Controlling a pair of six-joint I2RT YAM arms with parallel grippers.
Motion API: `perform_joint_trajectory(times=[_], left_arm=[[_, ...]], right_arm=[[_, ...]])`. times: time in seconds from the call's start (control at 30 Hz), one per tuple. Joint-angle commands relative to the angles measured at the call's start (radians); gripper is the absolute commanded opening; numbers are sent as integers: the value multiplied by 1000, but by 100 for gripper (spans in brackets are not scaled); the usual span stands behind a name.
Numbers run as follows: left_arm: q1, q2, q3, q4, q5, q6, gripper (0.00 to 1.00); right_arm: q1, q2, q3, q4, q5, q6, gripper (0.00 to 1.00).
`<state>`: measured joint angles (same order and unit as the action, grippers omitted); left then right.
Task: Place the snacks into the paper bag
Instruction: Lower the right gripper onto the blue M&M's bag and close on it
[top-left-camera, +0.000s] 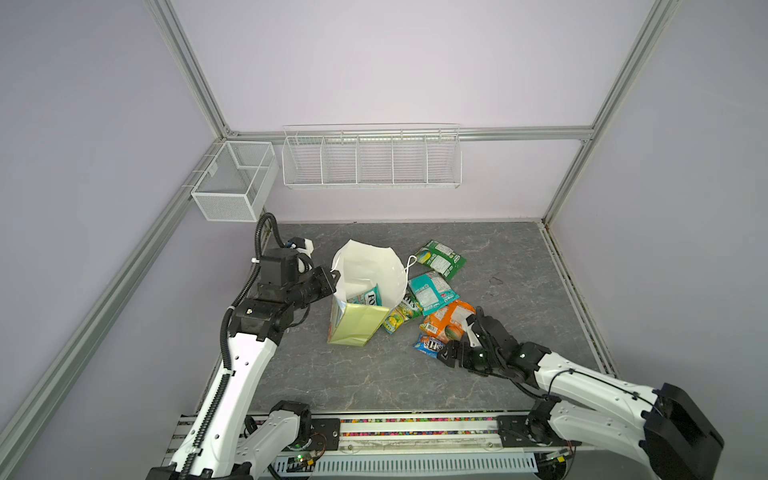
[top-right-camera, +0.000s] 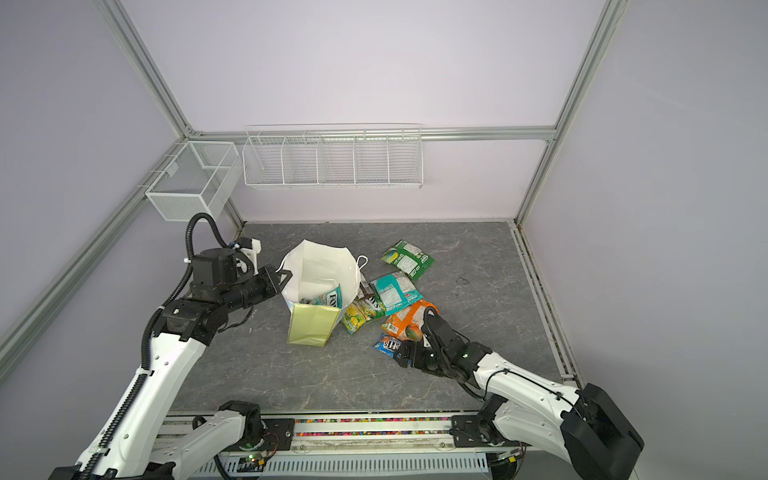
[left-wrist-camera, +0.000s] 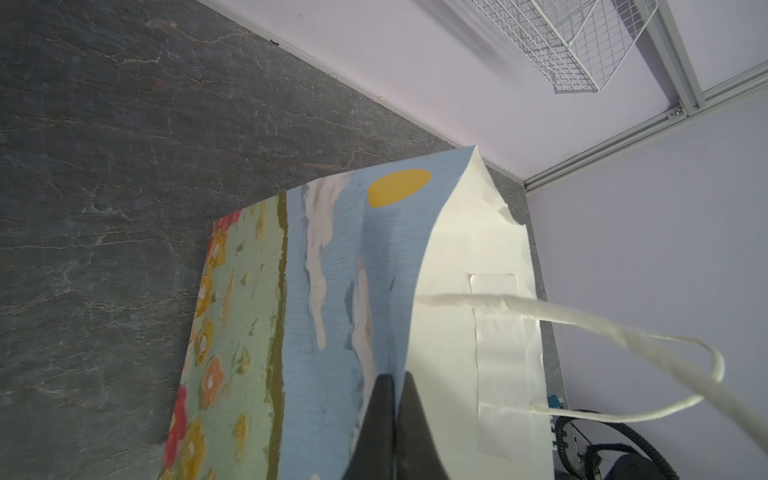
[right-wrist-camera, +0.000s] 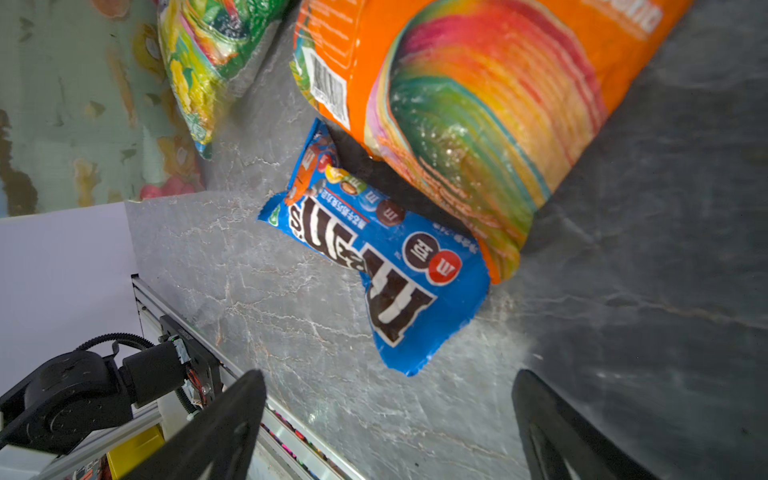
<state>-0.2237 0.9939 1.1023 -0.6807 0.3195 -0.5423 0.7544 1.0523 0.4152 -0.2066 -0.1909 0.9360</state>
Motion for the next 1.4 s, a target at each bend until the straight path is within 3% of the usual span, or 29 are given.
perform_joint_trajectory(times=[0.0,0.37,0.87,1.1,1.37], left_arm=[[-2,-21,-11,56,22,4,0],[-3,-66,-41,47,6,8,0],[-2,-72,-41,48,-4,4,0],[-3,-74,-47,46,-6,7,0],[-3,-81,-50,39,-9,12,0]], right_arm=[[-3,17,-12,39,14,41,96],[-3,138,-2,151,-10,72,100],[-3,215,0,179,2,75,92],[-1,202,5,134,44,73,85],[3,168,16,75,89,66,57]])
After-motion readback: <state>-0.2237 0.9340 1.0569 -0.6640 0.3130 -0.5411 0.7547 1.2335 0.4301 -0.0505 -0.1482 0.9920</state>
